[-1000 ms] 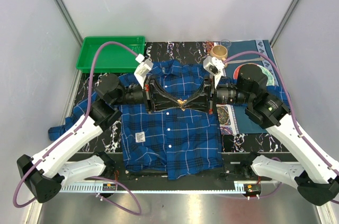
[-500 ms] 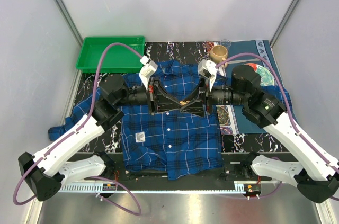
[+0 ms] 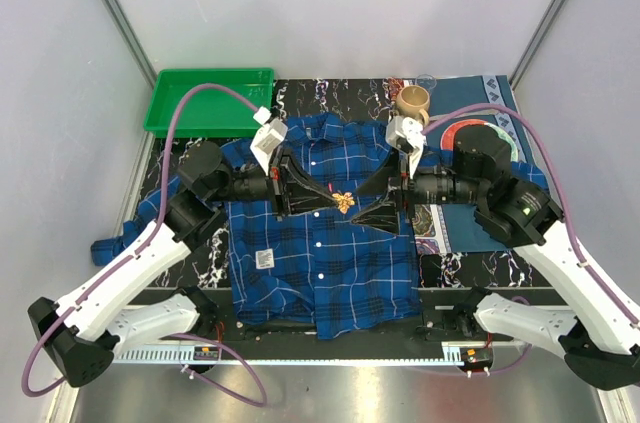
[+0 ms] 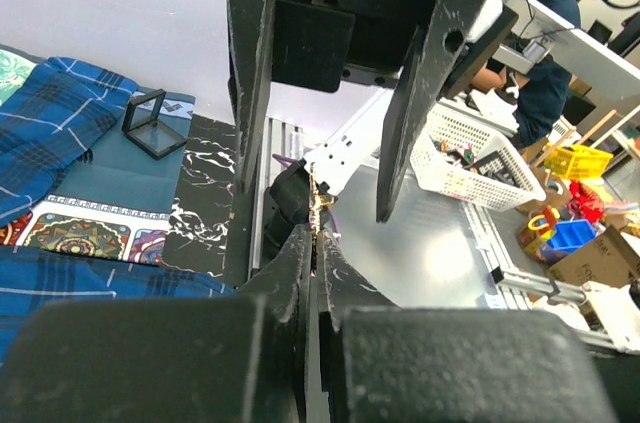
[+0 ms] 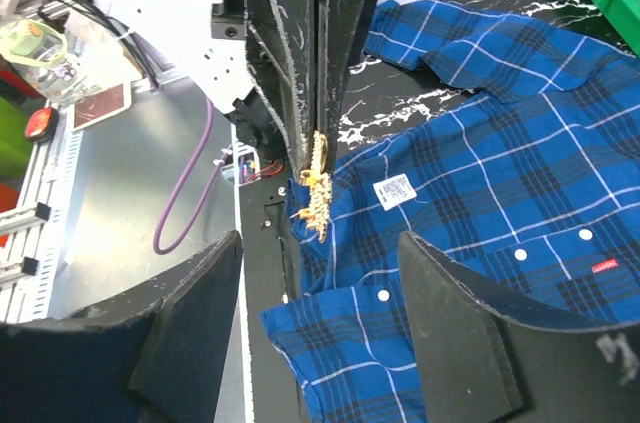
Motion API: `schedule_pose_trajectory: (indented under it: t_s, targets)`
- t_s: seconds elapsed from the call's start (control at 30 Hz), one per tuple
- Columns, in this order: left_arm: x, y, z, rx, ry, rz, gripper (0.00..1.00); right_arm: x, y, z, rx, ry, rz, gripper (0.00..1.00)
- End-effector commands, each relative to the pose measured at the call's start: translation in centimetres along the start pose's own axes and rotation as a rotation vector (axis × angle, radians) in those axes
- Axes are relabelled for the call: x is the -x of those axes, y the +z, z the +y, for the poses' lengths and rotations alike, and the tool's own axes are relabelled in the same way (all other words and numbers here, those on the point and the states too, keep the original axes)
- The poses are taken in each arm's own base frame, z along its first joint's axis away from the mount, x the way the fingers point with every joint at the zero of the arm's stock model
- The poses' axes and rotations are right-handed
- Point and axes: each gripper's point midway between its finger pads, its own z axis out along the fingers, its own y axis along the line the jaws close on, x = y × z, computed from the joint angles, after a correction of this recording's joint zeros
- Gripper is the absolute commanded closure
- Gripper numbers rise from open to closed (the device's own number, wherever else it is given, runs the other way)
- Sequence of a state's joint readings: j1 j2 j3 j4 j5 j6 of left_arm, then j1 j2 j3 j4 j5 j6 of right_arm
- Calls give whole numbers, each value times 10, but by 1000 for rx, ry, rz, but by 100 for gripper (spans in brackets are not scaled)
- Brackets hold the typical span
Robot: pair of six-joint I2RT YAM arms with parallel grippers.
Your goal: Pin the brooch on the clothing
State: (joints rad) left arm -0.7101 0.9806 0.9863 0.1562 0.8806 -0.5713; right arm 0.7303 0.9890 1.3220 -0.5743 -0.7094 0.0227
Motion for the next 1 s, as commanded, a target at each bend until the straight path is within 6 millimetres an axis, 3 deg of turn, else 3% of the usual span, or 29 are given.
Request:
schedule_pose_trajectory:
  t_s: [0.0,0.13,0.3,0.53,0.77,0.87,0.97]
  targets:
    - [1,-8,-15,-68,108,1,100,18,-13,15,26,-46,-33,36]
    - [-2,-8,-16,-73,114,15,100,19,-11,12,33,-72,-28,42]
    - [-2,-10,-17,-70,122,12,100,22,-6,19,94,-69,-39,41]
    - [1,-9,-17,-71,154,14,100,25,5,11,96,-38,-47,45]
    - [5,-7,-17,-71,147,6,100,25,13,12,142,9,-45,62]
    - [6,-8,-15,-60,142,-1,100,23,14,15,160,21,-38,76]
    - [7,-9,-15,-63,140,-6,100,21,13,17,171,23,-32,81]
